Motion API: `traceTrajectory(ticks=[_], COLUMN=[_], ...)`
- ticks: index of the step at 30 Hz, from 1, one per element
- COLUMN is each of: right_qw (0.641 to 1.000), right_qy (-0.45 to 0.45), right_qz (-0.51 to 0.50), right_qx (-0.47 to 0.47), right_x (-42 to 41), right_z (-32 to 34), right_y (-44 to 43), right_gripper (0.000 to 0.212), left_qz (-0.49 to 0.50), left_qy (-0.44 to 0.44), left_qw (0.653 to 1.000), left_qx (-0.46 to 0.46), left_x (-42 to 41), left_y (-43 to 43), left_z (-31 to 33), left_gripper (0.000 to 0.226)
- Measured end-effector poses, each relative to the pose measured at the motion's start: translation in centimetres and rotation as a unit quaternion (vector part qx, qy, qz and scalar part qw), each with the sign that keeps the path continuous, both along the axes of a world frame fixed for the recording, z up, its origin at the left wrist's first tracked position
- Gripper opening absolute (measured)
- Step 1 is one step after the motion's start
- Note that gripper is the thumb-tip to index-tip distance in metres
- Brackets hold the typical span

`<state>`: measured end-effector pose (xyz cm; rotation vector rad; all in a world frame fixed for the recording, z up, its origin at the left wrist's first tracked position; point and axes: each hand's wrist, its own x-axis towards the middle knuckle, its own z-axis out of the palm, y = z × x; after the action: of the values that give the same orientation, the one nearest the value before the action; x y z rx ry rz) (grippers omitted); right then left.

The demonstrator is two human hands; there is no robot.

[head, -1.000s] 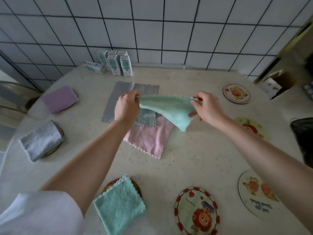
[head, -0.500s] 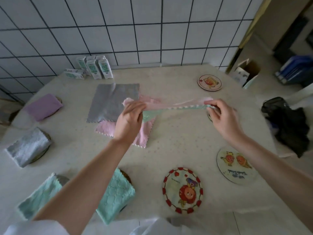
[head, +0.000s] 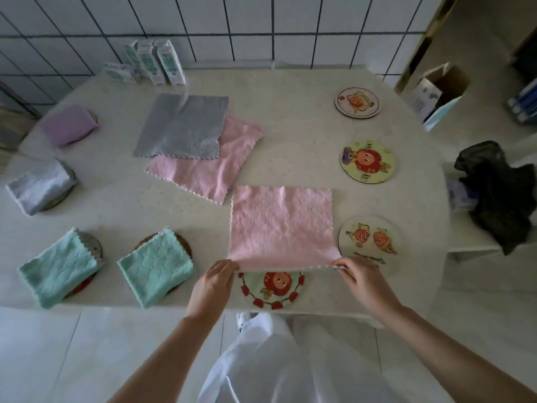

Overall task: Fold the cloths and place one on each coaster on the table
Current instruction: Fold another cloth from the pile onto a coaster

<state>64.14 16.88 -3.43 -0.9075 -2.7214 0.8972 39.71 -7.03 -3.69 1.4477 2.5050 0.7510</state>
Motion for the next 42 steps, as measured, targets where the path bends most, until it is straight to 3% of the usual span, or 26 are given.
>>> traceTrajectory(ticks=[10, 16, 20, 25, 30, 35, 42], right_qw=[0.997, 0.998, 0.986, 0.949, 0.909, 0.875, 0.859], right_qy=[-0.025, -0.021, 0.010, 0.029, 0.020, 0.021, 0.008], right_qz=[0.066, 0.028, -0.085, -0.224, -0.307, -0.347, -0.375], right_qx=[-0.014, -0.054, -0.141, -0.221, -0.280, -0.335, -0.348], right_x=[3.6, 2.2, -0.6, -4.8, -7.7, -9.3, -10.6], right_z=[-0.5, -0.3, 0.4, -0.2, -1.4, -2.4, -2.9], right_y=[-0.3, 1.4, 3.3, 6.8, 9.7, 11.4, 12.2], right_gripper=[0.013, 0.015, 0.014, 0.010, 0.019, 0.022, 0.021], left_qz=[0.053, 0.097, 0.225, 0.304, 0.353, 0.368, 0.377], left_qy=[-0.025, -0.081, -0.279, -0.411, -0.440, -0.441, -0.448], left_qw=[0.998, 0.990, 0.932, 0.859, 0.825, 0.818, 0.811], left_qx=[-0.014, -0.068, -0.054, 0.019, 0.027, 0.025, -0.003], left_x=[3.0, 0.2, -2.6, -6.3, -9.0, -10.7, -12.1], left_y=[-1.4, -0.5, 3.2, 7.1, 11.1, 13.7, 14.4], left_z=[-0.3, 0.6, 2.5, 1.7, -0.2, -1.0, -2.3], left_gripper=[0.029, 0.027, 0.021, 0.015, 0.012, 0.012, 0.014])
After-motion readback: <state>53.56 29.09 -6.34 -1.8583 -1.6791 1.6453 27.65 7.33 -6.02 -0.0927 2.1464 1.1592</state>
